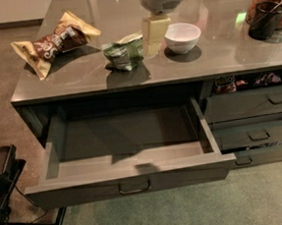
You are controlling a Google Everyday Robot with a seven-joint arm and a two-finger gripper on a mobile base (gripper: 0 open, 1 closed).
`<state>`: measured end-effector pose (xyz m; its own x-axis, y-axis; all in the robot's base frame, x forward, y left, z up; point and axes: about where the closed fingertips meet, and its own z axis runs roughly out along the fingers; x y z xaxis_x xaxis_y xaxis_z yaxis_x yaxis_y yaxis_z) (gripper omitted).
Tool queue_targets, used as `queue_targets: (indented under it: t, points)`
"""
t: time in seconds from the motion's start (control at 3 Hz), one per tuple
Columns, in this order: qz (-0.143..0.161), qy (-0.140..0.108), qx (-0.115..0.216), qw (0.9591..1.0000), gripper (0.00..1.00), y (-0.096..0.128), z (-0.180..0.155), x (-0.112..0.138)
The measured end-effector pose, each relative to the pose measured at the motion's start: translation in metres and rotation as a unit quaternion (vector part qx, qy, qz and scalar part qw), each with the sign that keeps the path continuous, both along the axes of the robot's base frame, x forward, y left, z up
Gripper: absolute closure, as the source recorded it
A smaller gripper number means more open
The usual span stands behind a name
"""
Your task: Place green jalapeno chip bag into top drawer
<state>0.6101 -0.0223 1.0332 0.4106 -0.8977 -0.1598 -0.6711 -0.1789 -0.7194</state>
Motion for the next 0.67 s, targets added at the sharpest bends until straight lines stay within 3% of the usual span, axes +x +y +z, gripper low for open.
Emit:
queue_targets:
  t: [0.67]
  points:
    - [0.007,0.014,-0.036,0.9992,0.0,0.033,-0.031,0.058]
